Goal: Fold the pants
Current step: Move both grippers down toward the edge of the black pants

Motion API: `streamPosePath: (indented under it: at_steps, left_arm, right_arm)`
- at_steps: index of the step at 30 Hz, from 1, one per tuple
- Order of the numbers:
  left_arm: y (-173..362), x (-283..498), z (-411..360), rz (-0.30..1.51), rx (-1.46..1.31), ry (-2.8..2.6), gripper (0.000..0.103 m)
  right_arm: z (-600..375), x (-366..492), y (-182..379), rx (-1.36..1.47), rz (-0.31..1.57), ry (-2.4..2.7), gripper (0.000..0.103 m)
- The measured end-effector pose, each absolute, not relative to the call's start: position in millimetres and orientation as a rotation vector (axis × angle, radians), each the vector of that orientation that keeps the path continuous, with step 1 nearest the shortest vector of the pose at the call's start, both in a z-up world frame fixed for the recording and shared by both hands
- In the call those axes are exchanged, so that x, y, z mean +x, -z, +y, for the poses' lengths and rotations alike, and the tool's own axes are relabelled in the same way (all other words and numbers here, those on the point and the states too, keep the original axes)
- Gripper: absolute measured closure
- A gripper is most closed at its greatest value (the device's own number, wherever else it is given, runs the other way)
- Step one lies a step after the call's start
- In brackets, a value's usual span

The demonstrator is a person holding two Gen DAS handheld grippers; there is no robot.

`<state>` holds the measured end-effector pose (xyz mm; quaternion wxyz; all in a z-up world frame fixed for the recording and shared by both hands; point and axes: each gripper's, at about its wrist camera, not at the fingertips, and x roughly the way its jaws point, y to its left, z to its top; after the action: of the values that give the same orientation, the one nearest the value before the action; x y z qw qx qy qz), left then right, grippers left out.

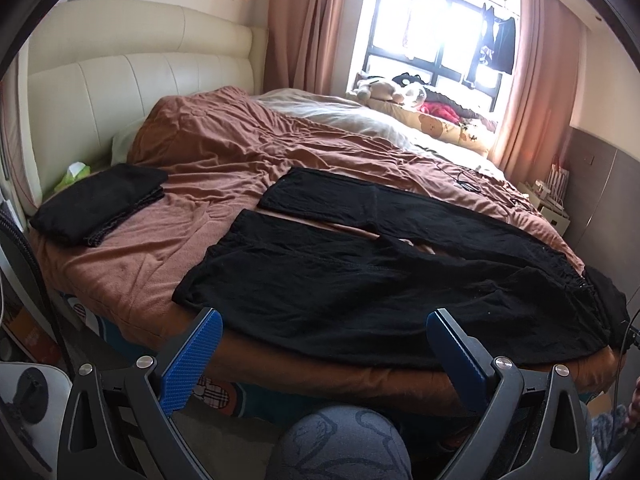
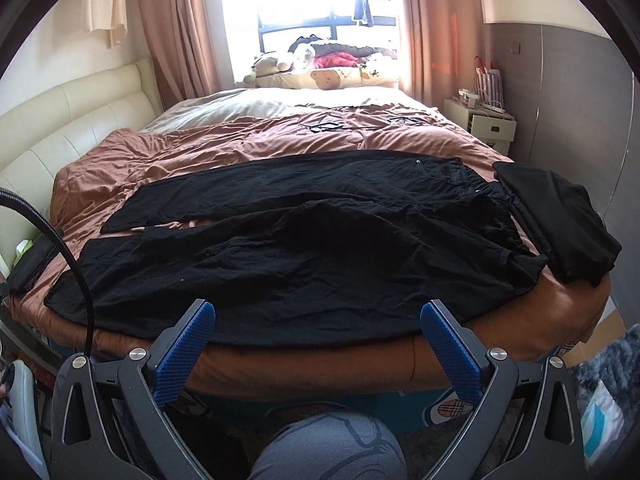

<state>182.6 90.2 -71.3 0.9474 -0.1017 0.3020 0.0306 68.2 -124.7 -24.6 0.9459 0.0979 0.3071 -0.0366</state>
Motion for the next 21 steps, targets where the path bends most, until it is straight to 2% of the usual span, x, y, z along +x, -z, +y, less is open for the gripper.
streamPosePath:
  at_steps: [11,21]
  left_arm:
    - [99,222,132,0.653,-0.331,-0.092,0.001]
    - [136,243,175,0.729,-0.439,-0.148,0.008]
  right_arm:
    - [-167,96,34,0.296,0.659,0.143,0.0]
    - [-195,111,53,0.352,0.699,0.199,0.0]
